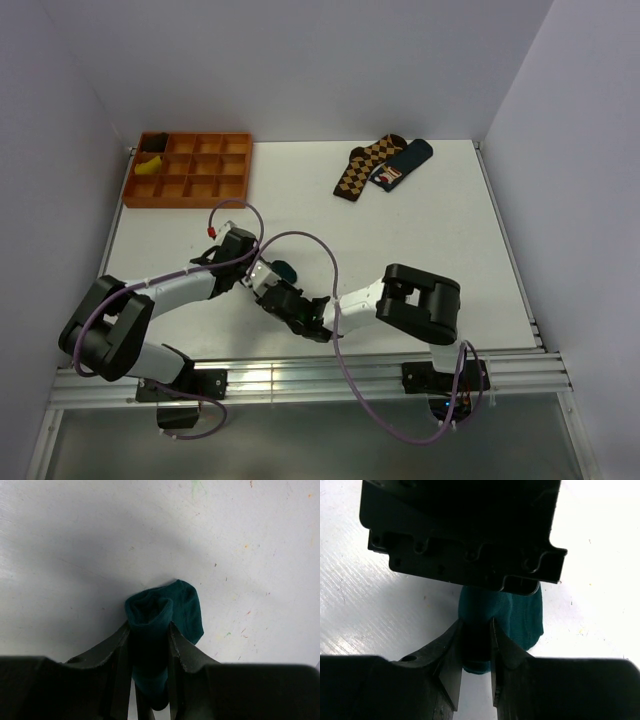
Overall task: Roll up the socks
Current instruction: Roll the sock at the center of the board.
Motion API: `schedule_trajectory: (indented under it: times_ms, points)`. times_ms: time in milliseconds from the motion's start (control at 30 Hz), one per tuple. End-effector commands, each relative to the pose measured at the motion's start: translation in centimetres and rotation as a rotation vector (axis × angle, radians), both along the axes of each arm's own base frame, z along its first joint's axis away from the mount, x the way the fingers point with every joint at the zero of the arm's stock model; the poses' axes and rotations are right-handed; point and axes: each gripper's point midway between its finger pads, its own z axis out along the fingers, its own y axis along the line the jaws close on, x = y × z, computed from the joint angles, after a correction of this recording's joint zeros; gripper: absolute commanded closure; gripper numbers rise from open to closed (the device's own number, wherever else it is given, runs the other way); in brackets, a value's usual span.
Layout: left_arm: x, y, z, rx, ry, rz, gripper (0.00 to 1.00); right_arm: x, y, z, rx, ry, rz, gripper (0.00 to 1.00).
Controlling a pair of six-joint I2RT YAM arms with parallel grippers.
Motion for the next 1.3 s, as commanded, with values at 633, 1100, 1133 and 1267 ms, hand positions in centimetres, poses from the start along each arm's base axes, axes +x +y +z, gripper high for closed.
schedule_trajectory:
  times_ms: [633,1100,1133,1267]
  points:
    - [0.3,3.2,5.5,-0.066,-0.189,0.109,0.32,-1.7,-1.2,-3.3,0.252,0.695,0.162,1.00]
    - [-0.3,2.4,3.2,-0.128,-0.187,0.077,0.34,-0.8,-0.9,-2.4,0.450,1.090,0.147,1.00]
    - [-0.3,2.4,3.2,-0.129,-0.187,0.080,0.34,-0.7,-1.0,-2.5,0.458,1.099,0.141,1.00]
    - [-0.3,2.3,2.6,-0.126,-0.175,0.084,0.35,-0.5,-1.2,-2.9,0.490,1.148,0.121,1.00]
